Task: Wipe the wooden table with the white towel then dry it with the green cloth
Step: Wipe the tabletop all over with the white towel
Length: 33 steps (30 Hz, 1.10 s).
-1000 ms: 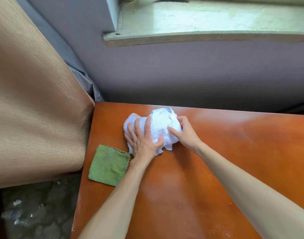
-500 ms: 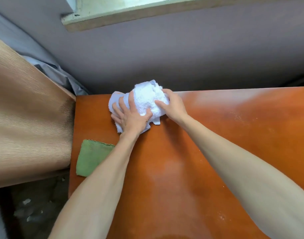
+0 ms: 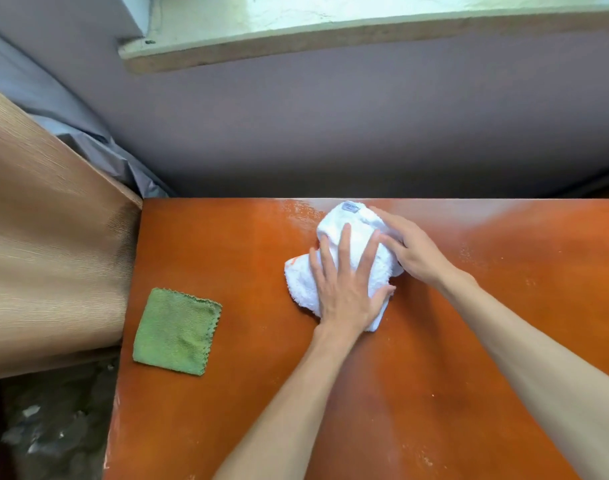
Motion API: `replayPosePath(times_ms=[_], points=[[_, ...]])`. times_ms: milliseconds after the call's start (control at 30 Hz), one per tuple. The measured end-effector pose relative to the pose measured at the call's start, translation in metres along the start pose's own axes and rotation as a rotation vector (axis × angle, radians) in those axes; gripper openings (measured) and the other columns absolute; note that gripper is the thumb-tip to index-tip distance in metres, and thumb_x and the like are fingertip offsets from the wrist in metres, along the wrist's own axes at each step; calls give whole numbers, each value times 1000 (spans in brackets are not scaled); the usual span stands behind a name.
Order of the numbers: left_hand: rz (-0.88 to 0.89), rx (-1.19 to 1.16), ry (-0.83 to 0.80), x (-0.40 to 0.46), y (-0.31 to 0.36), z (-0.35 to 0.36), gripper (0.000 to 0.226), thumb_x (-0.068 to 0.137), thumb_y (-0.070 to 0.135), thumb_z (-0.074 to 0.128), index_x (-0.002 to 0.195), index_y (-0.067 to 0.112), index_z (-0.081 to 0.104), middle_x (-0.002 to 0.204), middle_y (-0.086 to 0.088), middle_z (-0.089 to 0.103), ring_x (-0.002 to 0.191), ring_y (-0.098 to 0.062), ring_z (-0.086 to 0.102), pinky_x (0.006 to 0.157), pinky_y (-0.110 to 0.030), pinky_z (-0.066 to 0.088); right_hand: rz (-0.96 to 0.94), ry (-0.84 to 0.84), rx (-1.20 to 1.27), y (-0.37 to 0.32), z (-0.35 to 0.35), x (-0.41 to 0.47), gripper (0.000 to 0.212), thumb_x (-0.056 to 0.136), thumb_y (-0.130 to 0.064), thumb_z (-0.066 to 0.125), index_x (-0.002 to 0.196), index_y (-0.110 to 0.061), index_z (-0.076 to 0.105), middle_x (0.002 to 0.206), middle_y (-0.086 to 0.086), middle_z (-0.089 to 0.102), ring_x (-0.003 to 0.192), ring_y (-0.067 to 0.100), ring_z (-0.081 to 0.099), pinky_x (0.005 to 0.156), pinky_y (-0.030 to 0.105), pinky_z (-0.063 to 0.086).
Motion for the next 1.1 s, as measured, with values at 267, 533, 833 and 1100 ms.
replayPosePath(times_ms=[267,533,833,1100], points=[[-159,-56,121,20,-47,-11,73,84,70,58,148,41,39,156,-4,35,115,-30,48,86,-40,46,138,298,-269,31,15,-49,47,107,-33,40,153,-24,38,159,0,39,147,21,33,121,36,21],[-520,-15,211,39,-165,-56,78,83,70,61,150,41,33,159,-6,26,128,-36,42,96,-48,42,53,302,-505,62,35,-86,51,103,-29,34,151,-17,44,159,8,38,146,30,33,122,49,24],[-514,87,155,30,-134,-39,79,83,75,54,151,43,27,160,-9,21,120,-40,45,93,-50,43,37,363,-489,63,35,-82,52,99,-29,37,148,-16,49,157,8,42,145,30,35,122,49,24],[-324,114,120,22,-48,-8,78,83,74,51,150,39,33,158,-10,28,122,-37,47,88,-46,46,-14,417,-371,65,34,-87,48,100,-23,41,146,-14,50,154,8,45,144,27,37,124,46,23]])
Point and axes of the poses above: each hand's wrist, its own x-axis towards the middle knuckle, its own z-axis out of the palm, y = z × x, the point moved 2 cm from there along x, towards the middle knuckle
